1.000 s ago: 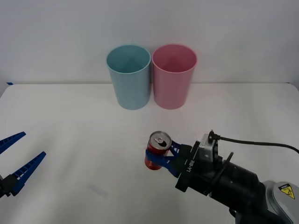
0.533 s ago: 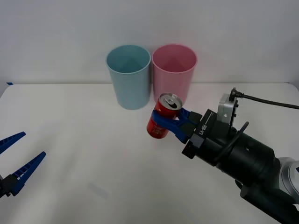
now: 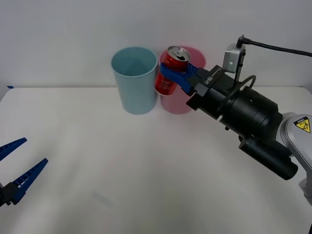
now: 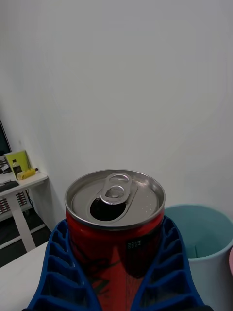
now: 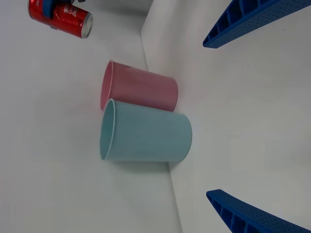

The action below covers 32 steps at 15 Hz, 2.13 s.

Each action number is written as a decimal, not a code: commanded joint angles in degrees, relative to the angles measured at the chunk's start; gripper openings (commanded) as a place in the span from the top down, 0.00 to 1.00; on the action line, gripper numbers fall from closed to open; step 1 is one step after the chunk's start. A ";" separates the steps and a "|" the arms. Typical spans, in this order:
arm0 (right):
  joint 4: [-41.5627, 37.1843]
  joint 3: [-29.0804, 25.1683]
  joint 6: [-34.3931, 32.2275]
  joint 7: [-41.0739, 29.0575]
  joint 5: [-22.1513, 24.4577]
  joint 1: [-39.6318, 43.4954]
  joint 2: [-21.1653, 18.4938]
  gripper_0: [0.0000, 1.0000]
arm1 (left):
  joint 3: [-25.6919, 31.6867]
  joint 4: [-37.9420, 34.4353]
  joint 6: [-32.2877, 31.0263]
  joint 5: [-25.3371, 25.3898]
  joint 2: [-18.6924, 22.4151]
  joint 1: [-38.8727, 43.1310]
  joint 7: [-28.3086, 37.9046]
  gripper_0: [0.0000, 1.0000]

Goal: Grasp the object on the table and drop it into the matching bin: aluminum can to the light blue bin, PET bottle to the pink bin.

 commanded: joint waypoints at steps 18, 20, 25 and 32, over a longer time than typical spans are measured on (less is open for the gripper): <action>53.57 0.07 5.09 8.46 7.64 -38.86 20.89 1.00 | 0.00 0.00 0.00 0.00 0.00 0.00 0.00 0.00; 55.15 0.07 6.67 9.43 7.64 -39.57 21.68 1.00 | 0.00 0.00 0.00 0.00 0.00 0.00 0.00 0.00; 55.24 0.07 7.90 10.22 7.64 -39.57 21.94 0.91 | 0.00 0.00 0.00 0.00 0.00 0.00 0.00 0.00; 55.15 -0.28 7.90 11.01 7.11 -39.57 21.77 0.00 | 0.00 0.00 0.00 0.00 0.00 0.00 0.00 0.00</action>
